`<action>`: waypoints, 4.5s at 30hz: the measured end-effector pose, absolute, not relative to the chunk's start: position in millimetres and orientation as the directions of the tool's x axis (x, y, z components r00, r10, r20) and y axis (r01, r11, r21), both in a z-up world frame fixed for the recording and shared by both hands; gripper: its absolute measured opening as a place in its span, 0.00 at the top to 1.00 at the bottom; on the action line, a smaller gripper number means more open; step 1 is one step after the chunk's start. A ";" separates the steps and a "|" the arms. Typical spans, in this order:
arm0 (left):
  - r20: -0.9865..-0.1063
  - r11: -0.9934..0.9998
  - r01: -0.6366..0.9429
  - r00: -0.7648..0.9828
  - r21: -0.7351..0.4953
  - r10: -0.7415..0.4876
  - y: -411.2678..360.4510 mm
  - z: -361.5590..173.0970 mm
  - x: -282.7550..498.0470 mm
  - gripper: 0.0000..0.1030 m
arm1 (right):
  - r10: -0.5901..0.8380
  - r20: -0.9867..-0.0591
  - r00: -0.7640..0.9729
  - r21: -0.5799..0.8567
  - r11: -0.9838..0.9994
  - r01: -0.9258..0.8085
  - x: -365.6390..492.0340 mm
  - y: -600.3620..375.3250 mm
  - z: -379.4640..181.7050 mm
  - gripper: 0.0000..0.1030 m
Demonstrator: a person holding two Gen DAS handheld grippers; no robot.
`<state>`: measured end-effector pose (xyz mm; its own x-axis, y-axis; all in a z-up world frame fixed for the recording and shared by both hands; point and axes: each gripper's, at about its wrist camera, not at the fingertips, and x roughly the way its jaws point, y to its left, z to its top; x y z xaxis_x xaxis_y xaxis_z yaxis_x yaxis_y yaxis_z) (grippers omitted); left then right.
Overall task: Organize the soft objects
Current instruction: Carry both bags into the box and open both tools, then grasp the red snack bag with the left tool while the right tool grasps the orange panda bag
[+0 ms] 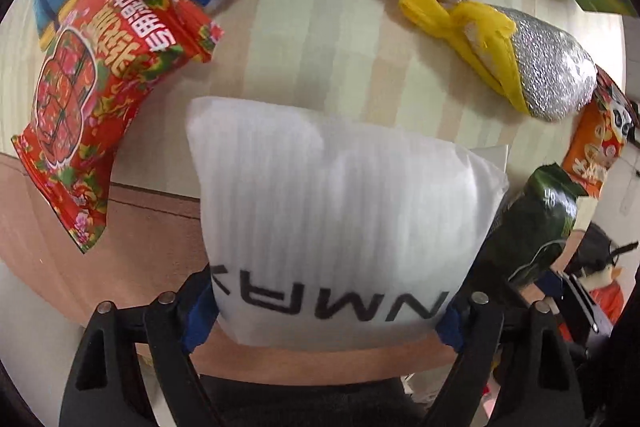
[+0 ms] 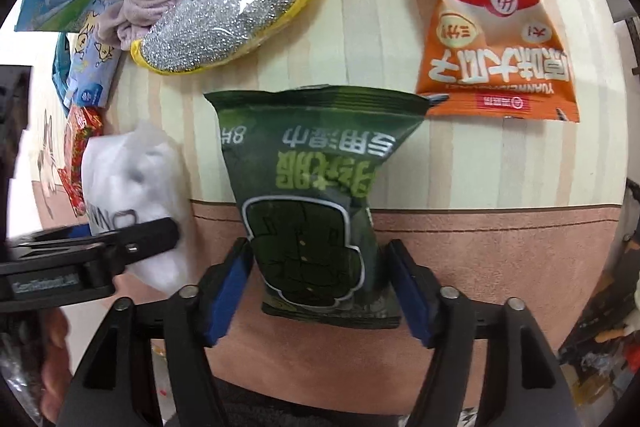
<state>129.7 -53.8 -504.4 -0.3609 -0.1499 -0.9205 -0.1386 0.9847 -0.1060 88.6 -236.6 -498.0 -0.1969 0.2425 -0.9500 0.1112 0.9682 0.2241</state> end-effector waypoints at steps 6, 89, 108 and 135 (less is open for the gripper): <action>-0.961 0.994 -0.112 -0.277 0.010 -0.022 -40.2 -479.3 95.9 0.29 | 0.186 -0.970 -0.154 0.171 0.980 0.105 78.2 -219.1 -491.3 0.56; -0.984 0.983 0.100 0.071 -0.153 -0.161 -17.1 -266.9 389.8 0.00 | 0.095 -0.983 0.156 0.093 0.995 -0.020 378.3 -173.9 -301.9 0.00; -0.951 0.969 0.209 0.302 0.130 0.063 12.8 -270.1 216.0 0.00 | 0.266 -0.944 0.196 0.304 0.932 0.196 175.6 -237.4 -291.2 0.00; -0.961 0.999 0.031 -0.275 0.011 0.019 39.9 -457.3 165.9 0.49 | 0.098 -0.995 0.001 0.086 0.867 0.490 161.9 -296.0 -429.2 0.10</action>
<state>165.9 39.9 -457.3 -0.2754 0.0195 -0.9611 0.0311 0.9995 0.0114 161.9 -296.0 -429.2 0.0008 0.0984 -0.9951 0.4902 0.8673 0.0861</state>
